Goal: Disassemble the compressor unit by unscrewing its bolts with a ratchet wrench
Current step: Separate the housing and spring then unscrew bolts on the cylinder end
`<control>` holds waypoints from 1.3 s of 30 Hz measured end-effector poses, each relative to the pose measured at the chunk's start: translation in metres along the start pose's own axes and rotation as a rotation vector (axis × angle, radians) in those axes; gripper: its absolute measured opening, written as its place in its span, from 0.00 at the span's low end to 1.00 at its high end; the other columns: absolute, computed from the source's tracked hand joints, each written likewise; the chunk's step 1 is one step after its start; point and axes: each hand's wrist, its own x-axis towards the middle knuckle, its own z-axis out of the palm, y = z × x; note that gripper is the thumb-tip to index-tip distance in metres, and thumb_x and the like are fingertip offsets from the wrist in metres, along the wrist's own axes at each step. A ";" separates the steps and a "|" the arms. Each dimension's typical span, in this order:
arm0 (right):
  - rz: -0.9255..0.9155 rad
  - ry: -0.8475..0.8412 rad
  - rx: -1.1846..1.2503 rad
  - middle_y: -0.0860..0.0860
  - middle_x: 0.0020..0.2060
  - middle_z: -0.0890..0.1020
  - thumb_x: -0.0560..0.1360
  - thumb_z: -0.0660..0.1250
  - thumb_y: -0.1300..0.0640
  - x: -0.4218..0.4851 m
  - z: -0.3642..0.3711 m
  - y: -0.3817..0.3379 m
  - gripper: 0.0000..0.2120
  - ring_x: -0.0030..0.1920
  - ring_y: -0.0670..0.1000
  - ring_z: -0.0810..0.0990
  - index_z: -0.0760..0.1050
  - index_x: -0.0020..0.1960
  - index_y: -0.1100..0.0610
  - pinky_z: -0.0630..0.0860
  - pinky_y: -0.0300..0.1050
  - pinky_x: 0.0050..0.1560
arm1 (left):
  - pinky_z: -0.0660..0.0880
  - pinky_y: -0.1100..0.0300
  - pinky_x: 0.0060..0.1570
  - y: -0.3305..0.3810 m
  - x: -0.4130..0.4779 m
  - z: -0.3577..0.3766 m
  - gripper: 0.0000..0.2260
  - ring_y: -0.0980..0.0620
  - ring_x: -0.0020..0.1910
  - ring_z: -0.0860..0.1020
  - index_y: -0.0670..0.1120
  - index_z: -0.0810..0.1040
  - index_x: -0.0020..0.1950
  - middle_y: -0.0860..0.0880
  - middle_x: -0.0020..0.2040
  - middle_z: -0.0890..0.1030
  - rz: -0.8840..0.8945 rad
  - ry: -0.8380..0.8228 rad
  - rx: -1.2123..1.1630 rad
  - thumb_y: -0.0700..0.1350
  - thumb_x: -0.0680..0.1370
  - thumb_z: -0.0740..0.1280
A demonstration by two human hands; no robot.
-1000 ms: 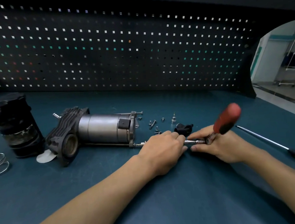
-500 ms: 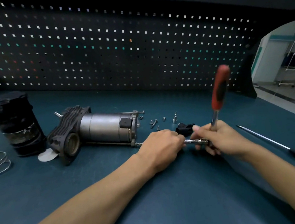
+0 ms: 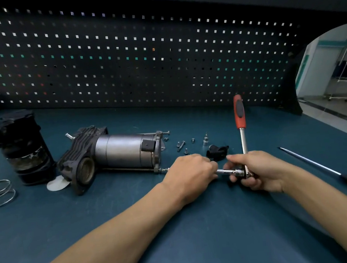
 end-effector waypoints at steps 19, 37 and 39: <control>-0.345 0.145 -0.258 0.54 0.34 0.84 0.81 0.64 0.45 0.004 -0.001 0.006 0.19 0.25 0.49 0.73 0.84 0.46 0.58 0.64 0.39 0.22 | 0.62 0.53 0.38 -0.003 0.003 -0.002 0.11 0.42 0.50 0.75 0.44 0.76 0.52 0.45 0.49 0.78 -0.034 -0.050 -0.041 0.50 0.83 0.59; -0.603 0.035 -0.377 0.52 0.35 0.86 0.72 0.77 0.58 -0.001 -0.010 0.010 0.02 0.31 0.48 0.80 0.85 0.42 0.54 0.74 0.36 0.34 | 0.71 0.50 0.43 -0.006 0.000 0.000 0.14 0.47 0.56 0.73 0.47 0.74 0.56 0.49 0.53 0.76 0.007 -0.058 -0.022 0.54 0.84 0.55; -0.675 -0.043 -0.484 0.48 0.43 0.87 0.71 0.77 0.57 0.001 -0.013 0.014 0.05 0.43 0.45 0.85 0.87 0.47 0.51 0.77 0.35 0.46 | 0.71 0.50 0.45 -0.005 0.000 0.002 0.14 0.47 0.56 0.73 0.47 0.73 0.57 0.49 0.53 0.76 0.024 -0.085 -0.035 0.53 0.85 0.53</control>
